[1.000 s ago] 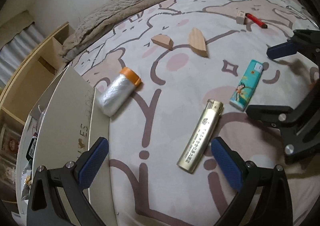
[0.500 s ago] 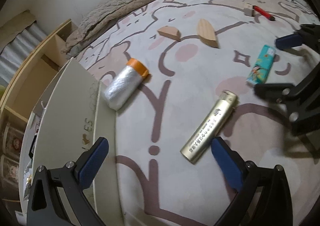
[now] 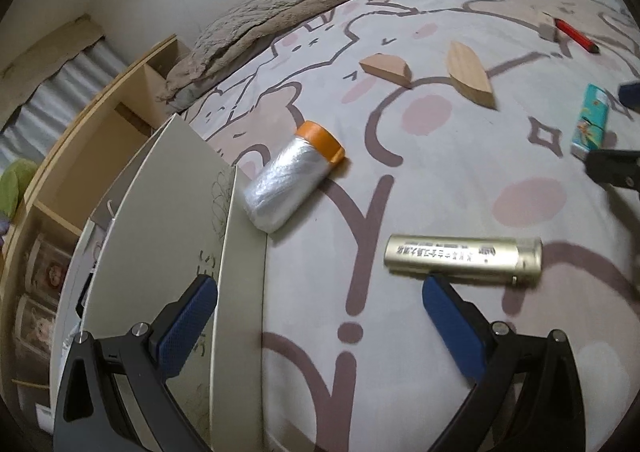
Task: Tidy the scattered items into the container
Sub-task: 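Position the left tool over the gold lighter while the right tool lines up over the teal lighter, then close the left tool on the gold lighter while the right tool closes on the teal lighter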
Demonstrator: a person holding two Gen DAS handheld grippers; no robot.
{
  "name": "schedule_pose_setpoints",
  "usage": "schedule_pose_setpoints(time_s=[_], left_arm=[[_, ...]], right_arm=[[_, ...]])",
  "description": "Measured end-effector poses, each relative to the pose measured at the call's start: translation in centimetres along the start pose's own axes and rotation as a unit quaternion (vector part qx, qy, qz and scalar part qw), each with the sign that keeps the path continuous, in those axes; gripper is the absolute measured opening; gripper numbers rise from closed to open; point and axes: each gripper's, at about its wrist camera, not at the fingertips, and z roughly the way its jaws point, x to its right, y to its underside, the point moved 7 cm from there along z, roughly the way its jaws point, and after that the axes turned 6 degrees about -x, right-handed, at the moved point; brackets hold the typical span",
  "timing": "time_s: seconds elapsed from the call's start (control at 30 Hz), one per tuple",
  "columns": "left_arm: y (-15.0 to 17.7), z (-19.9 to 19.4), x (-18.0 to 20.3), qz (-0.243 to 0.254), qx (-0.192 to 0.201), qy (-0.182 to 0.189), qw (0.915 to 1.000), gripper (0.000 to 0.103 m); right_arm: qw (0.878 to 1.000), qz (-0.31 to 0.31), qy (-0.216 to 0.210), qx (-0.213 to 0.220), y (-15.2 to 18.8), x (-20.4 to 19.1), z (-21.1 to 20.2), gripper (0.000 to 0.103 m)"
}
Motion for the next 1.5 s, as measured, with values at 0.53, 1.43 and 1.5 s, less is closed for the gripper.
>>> schedule_pose_setpoints(time_s=[0.53,1.43,1.5], left_arm=[[-0.3,-1.6,4.0,0.015,0.014,0.159,0.9871,0.103],[-0.6,-1.3,6.7,-0.065,-0.003,0.264,0.9623,0.103],[-0.6,-1.3,6.7,-0.060,-0.001,0.257,0.9646,0.103]], right_arm=[[1.000,-0.004,0.000,-0.001,0.2,0.1,0.6,0.103],[1.000,-0.011,0.017,0.004,0.2,-0.1,0.9,0.103],[1.000,-0.012,0.018,0.004,0.2,-0.1,0.9,0.103]])
